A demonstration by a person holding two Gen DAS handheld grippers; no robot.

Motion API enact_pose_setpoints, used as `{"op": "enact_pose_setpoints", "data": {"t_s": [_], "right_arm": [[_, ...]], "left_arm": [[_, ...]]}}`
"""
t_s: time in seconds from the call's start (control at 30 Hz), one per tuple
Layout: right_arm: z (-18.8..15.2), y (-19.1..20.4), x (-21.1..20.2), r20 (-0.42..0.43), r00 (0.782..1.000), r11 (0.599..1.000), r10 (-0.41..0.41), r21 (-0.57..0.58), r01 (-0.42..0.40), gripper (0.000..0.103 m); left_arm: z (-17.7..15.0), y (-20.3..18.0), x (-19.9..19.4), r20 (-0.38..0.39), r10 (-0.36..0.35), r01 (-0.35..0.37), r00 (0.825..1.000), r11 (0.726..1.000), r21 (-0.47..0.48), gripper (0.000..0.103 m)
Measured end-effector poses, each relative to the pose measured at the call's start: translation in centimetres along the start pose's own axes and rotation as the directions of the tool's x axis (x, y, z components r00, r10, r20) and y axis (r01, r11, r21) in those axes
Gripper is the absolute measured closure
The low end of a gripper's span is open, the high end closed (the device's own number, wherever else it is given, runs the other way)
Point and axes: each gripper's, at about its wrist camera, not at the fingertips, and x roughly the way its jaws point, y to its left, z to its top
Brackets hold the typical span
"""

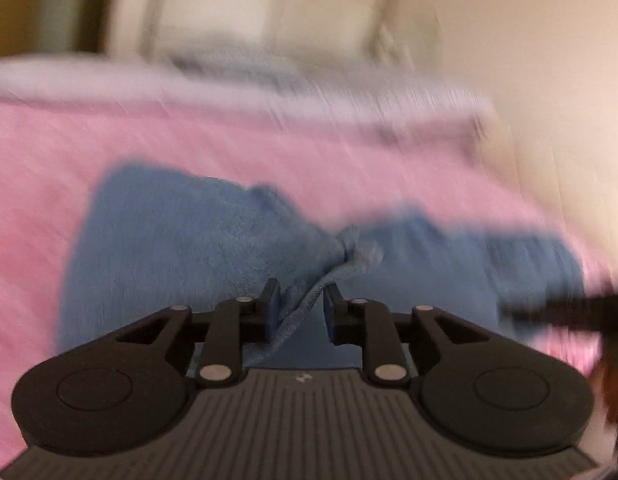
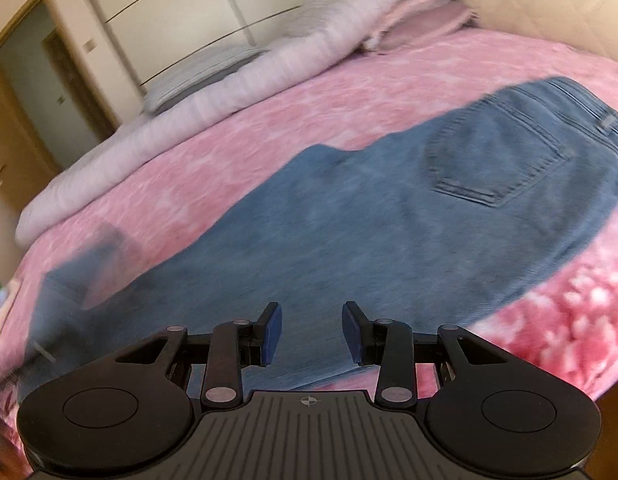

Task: Fold clothes
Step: 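Fold the hem toward the waistband with the left gripper while the right gripper grasps the waistband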

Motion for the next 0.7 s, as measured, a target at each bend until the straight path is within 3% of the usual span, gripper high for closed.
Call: {"op": "enact_pose_setpoints", "data": {"t_s": [0.13, 0.2, 0.27, 0.33, 0.4, 0.5, 0.57, 0.67, 0.7], "right_arm": [[0.6, -2.0, -0.3, -0.005, 1.0, 0.996, 0.022, 0.084, -0.022, 0.065], [0.3, -2.7, -0.5, -0.002, 0.996, 0.985, 0.087, 0.147, -0.085, 0.065], [0.0, -3.1, -0.1, -0.009, 0.979, 0.948, 0.204, 0.253, -0.195, 0.065], [-0.4, -3.0, 0.8, -0.027, 0.935, 0.872, 0.352, 0.372, -0.318, 0.065], [-1.4, -2.2, 2.3, -0.046, 0.867, 0.764, 0.496, 0.498, -0.41, 0.065], [-3.0, -0.4, 4.6, -0.074, 0.797, 0.647, 0.599, 0.631, -0.428, 0.066], [-3.8, 0.7, 5.7, -0.112, 0.79, 0.631, 0.602, 0.673, -0.386, 0.066], [-4.5, 2.1, 6.7, -0.177, 0.828, 0.677, 0.533, 0.676, -0.291, 0.066], [-4.6, 2.4, 6.8, -0.205, 0.851, 0.704, 0.484, 0.669, -0.239, 0.066]], "left_arm": [[-1.6, -1.8, 0.3, -0.093, -0.032, 0.037, 0.995, 0.998, 0.056, 0.085], [-1.6, -1.4, -1.0, -0.102, -0.048, 0.054, 0.994, 0.997, 0.057, 0.085], [-1.4, -0.8, -2.4, -0.108, -0.06, 0.067, 0.992, 0.996, 0.055, 0.085], [-0.8, 0.6, -4.5, -0.082, -0.026, 0.029, 0.996, 0.999, 0.03, 0.085], [-0.1, 2.5, -6.0, -0.045, 0.01, -0.01, 0.999, 1.0, -0.004, 0.085], [1.1, 4.9, -7.3, -0.007, 0.054, -0.054, 0.999, 0.997, -0.051, 0.085], [1.3, 5.9, -7.8, 0.003, 0.073, -0.072, 0.997, 0.995, -0.065, 0.085], [1.4, 7.1, -8.4, 0.01, 0.091, -0.09, 0.996, 0.993, -0.079, 0.085], [1.4, 7.4, -8.5, 0.01, 0.09, -0.089, 0.996, 0.992, -0.084, 0.085]]}}
